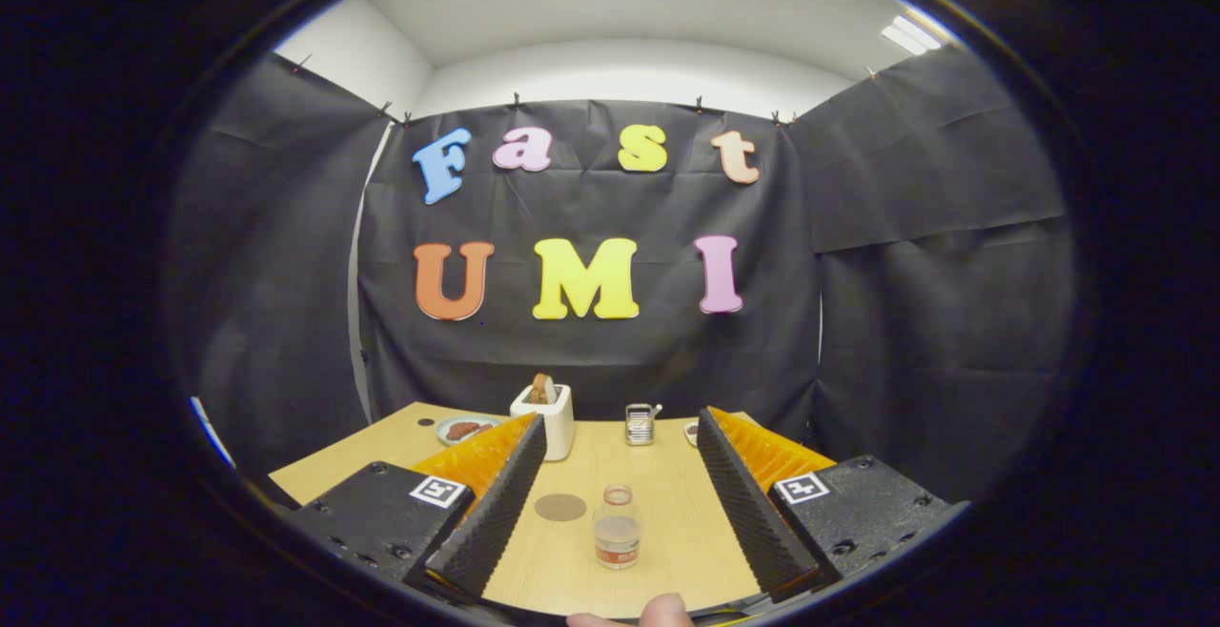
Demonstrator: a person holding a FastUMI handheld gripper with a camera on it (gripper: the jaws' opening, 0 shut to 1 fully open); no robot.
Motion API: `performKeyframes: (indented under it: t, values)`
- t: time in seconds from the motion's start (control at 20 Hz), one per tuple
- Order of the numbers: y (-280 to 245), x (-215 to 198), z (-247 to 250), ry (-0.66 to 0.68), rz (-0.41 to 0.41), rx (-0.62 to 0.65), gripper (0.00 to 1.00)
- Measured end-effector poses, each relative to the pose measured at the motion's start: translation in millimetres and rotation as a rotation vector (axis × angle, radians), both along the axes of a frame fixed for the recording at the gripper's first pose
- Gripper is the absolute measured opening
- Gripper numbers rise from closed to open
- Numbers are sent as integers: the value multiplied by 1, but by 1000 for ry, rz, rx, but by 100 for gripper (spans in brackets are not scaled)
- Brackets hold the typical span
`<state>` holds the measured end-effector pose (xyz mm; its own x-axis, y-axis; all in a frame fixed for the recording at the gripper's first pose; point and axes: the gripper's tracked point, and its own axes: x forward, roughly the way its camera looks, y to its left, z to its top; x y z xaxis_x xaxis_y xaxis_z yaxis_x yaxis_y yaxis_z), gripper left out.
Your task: Take the bottle from table, then pour the juice into the cup, finally place the bottle on the coaster
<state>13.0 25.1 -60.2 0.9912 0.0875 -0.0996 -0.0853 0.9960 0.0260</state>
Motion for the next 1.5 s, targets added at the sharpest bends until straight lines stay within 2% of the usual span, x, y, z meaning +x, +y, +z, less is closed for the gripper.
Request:
performKeyframes:
  t: [0.3, 0.9, 1.3, 1.5]
  values:
    - [6, 6, -68, 90, 38, 2, 100]
    - [5, 37, -225, 361, 57, 18, 100]
    - [12, 78, -275, 385, 49, -5, 100]
    - [16, 99, -289, 392, 42, 32, 100]
